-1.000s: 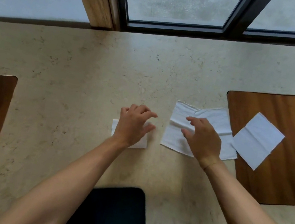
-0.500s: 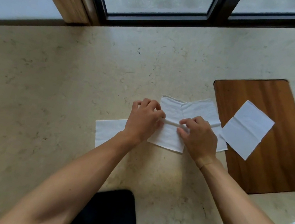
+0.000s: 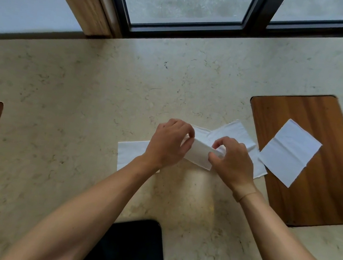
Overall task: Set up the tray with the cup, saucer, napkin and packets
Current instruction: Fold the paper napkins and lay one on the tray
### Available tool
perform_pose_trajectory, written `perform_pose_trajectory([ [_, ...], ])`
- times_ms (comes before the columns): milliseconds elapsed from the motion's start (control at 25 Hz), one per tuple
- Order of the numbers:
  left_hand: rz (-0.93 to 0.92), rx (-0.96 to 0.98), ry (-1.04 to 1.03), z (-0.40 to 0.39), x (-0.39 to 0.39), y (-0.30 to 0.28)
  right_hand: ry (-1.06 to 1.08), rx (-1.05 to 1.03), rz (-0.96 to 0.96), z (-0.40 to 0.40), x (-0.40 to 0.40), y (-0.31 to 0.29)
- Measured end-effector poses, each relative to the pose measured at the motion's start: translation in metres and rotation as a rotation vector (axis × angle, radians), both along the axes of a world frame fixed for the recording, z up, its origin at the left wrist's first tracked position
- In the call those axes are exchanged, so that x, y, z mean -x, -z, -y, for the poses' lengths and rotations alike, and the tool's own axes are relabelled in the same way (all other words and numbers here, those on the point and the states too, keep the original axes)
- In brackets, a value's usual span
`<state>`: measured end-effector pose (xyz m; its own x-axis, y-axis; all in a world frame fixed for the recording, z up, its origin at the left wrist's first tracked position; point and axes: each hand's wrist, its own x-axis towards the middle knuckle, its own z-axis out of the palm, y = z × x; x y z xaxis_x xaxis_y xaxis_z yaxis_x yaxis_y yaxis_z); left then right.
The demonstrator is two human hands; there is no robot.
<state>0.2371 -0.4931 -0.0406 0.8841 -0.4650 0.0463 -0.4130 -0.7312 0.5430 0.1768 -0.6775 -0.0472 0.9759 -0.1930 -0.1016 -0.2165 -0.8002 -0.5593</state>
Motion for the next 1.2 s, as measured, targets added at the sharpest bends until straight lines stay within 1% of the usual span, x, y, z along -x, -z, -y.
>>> perform_pose_trajectory([
  [80, -0.021, 0.091, -0.013, -0.004, 0.005, -0.012, 0.02, -0.075, -0.039, -0.003, 0.003, -0.004],
  [200, -0.041, 0.153, -0.028, -0.014, 0.014, -0.027, 0.015, -0.163, -0.069, -0.011, 0.005, -0.015],
  [320, -0.174, 0.249, -0.117, -0.03, 0.02, -0.037, 0.034, -0.268, -0.086, -0.022, 0.008, -0.032],
  [400, -0.305, 0.315, -0.237, -0.042, 0.023, -0.044, 0.09, -0.458, -0.133, -0.032, 0.009, -0.042],
  [480, -0.377, 0.33, -0.334, -0.055, 0.026, -0.047, 0.146, -0.663, -0.195, -0.044, 0.009, -0.047],
  [520, -0.402, 0.334, -0.373, -0.063, 0.029, -0.048, 0.153, -0.727, -0.222, -0.052, 0.009, -0.048],
  [600, -0.489, 0.37, -0.442, -0.08, 0.034, -0.047, 0.148, -0.784, -0.258, -0.067, 0.007, -0.047],
  [720, -0.656, 0.47, -0.521, -0.111, 0.049, -0.045, 0.146, -0.764, -0.259, -0.095, 0.004, -0.04],
  [800, -0.703, 0.478, -0.563, -0.128, 0.058, -0.043, 0.145, -0.715, -0.255, -0.109, 0.002, -0.033],
  [880, -0.681, 0.452, -0.62, -0.139, 0.062, -0.038, 0.122, -0.666, -0.272, -0.12, 0.001, -0.025],
  [960, -0.652, 0.394, -0.657, -0.148, 0.065, -0.03, 0.08, -0.566, -0.28, -0.126, 0.0, -0.019],
  [1080, -0.61, 0.296, -0.664, -0.154, 0.069, -0.018, 0.046, -0.406, -0.299, -0.133, -0.002, -0.011],
  [1200, -0.569, 0.234, -0.674, -0.155, 0.069, -0.009, 0.044, -0.306, -0.293, -0.139, -0.002, -0.005],
])
